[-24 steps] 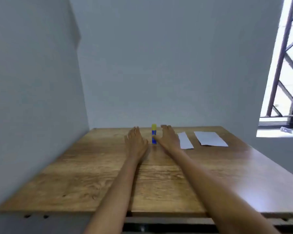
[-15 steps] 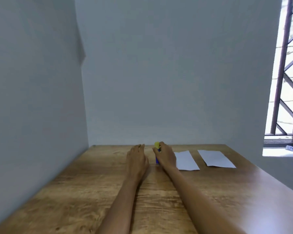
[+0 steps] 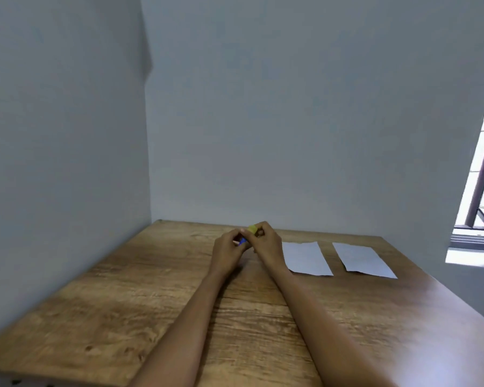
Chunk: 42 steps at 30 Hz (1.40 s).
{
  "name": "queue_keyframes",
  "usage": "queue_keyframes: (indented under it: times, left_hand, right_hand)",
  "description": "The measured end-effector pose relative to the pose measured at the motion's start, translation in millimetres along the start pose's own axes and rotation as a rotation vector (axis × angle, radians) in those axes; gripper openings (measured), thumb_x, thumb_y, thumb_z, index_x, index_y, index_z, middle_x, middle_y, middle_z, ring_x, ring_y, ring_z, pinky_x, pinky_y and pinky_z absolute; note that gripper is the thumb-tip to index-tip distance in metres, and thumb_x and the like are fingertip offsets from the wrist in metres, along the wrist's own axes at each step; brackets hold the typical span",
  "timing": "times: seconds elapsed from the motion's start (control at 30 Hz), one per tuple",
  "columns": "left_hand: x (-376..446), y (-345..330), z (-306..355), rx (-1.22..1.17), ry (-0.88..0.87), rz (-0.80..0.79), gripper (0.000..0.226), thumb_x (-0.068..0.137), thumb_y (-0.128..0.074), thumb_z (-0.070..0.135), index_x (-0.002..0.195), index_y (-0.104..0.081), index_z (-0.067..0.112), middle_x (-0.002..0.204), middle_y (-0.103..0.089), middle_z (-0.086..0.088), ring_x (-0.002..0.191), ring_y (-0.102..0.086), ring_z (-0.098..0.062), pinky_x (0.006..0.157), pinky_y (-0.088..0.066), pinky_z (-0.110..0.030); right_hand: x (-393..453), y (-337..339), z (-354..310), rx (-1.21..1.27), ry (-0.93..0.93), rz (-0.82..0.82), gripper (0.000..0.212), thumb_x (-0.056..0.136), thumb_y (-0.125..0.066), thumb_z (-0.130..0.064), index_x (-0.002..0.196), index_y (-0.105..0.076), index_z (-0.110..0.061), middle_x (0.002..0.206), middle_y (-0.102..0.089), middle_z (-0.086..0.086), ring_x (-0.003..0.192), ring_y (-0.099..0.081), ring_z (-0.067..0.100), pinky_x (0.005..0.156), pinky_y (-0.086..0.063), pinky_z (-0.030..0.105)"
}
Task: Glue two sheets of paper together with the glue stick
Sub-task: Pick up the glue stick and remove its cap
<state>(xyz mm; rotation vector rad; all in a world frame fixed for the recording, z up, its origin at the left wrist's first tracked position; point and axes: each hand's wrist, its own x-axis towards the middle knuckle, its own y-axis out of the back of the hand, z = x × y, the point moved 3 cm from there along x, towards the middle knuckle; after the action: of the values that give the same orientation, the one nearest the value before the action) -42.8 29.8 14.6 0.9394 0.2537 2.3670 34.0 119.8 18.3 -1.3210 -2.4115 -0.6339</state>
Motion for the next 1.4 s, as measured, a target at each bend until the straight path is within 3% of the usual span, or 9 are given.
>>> queue_keyframes:
  times: [0.23,0.43,0.67,0.77,0.83,1.03,1.17,1.3,1.4]
  left_hand:
    - [0,9,-2,-0.014,-0.044,-0.132,0.013,0.086,-0.064,0.014,0.096,-0.071,0.011,0.076,-0.067,-0.001,0.071,-0.062,-0.016,0.069,-0.045,-0.029]
    - [2,15,-7,-0.310,0.052,-0.279,0.009,0.092,-0.056,0.007,0.094,-0.065,0.006,0.081,-0.067,-0.005,0.070,-0.063,-0.009,0.073,-0.052,-0.023]
    - [10,27,-20,-0.243,0.208,0.108,0.015,0.090,-0.059,0.017,0.098,-0.064,0.005,0.089,-0.068,-0.009,0.085,-0.068,-0.027,0.084,-0.052,-0.041]
    - [12,31,-27,-0.215,0.242,0.195,0.020,0.088,-0.062,0.022,0.101,-0.063,0.007,0.092,-0.069,-0.011,0.089,-0.066,-0.028,0.085,-0.051,-0.042]
    - [12,31,-30,-0.206,0.261,0.210,0.024,0.088,-0.062,0.023,0.105,-0.063,0.006,0.097,-0.069,-0.013,0.092,-0.065,-0.027,0.086,-0.051,-0.041]
    - [14,27,-29,-0.183,0.248,0.199,0.023,0.087,-0.063,0.022,0.104,-0.062,0.006,0.098,-0.068,-0.013,0.093,-0.066,-0.029,0.087,-0.052,-0.043]
    - [13,27,-27,-0.202,0.249,0.193,0.022,0.088,-0.063,0.021,0.104,-0.062,0.007,0.099,-0.068,-0.013,0.093,-0.066,-0.029,0.088,-0.052,-0.045]
    - [10,26,-19,-0.287,0.231,0.168,0.013,0.089,-0.062,0.021,0.098,-0.059,0.013,0.097,-0.067,-0.010,0.088,-0.068,-0.026,0.085,-0.055,-0.042]
    - [11,23,-4,-0.353,0.194,0.178,0.020,0.088,-0.064,0.021,0.101,-0.062,0.007,0.096,-0.068,-0.010,0.088,-0.067,-0.022,0.076,-0.054,-0.027]
  right_hand:
    - [8,6,-16,-0.173,0.027,-0.148,0.034,0.081,-0.071,-0.036,0.081,-0.063,-0.003,0.065,-0.057,0.000,0.060,-0.055,0.013,0.061,-0.051,0.035]
    - [24,24,-47,-0.131,0.036,-0.528,0.015,0.090,-0.063,-0.025,0.088,-0.066,-0.010,0.077,-0.063,0.007,0.063,-0.059,0.011,0.063,-0.052,0.019]
    - [37,12,-34,0.049,-0.107,-0.235,0.014,0.086,-0.066,-0.020,0.087,-0.052,-0.017,0.103,-0.068,0.009,0.085,-0.058,0.012,0.070,-0.044,0.025]
    - [35,-10,-5,-0.052,-0.138,-0.266,0.034,0.088,-0.062,-0.011,0.121,-0.055,-0.014,0.102,-0.062,0.012,0.093,-0.058,0.019,0.079,-0.048,0.030]
    - [34,-22,4,-0.171,-0.109,-0.283,0.041,0.088,-0.059,-0.005,0.128,-0.056,-0.010,0.104,-0.059,0.010,0.094,-0.055,0.017,0.083,-0.047,0.029]
    - [32,-36,12,-0.456,-0.051,-0.334,0.030,0.083,-0.062,-0.006,0.112,-0.066,-0.009,0.115,-0.064,0.010,0.108,-0.059,0.023,0.087,-0.044,0.027]
    - [31,-36,10,-0.513,-0.050,-0.367,0.040,0.083,-0.064,-0.009,0.122,-0.061,-0.010,0.122,-0.062,0.012,0.113,-0.057,0.023,0.086,-0.041,0.024]
    - [25,-26,5,-0.424,-0.077,-0.375,0.061,0.082,-0.061,-0.005,0.140,-0.042,-0.010,0.139,-0.049,0.011,0.126,-0.047,0.023,0.097,-0.040,0.030]
    - [18,-17,-2,-0.206,-0.088,-0.242,0.041,0.091,-0.052,-0.009,0.131,-0.051,-0.009,0.124,-0.058,0.008,0.113,-0.056,0.020,0.086,-0.043,0.021]
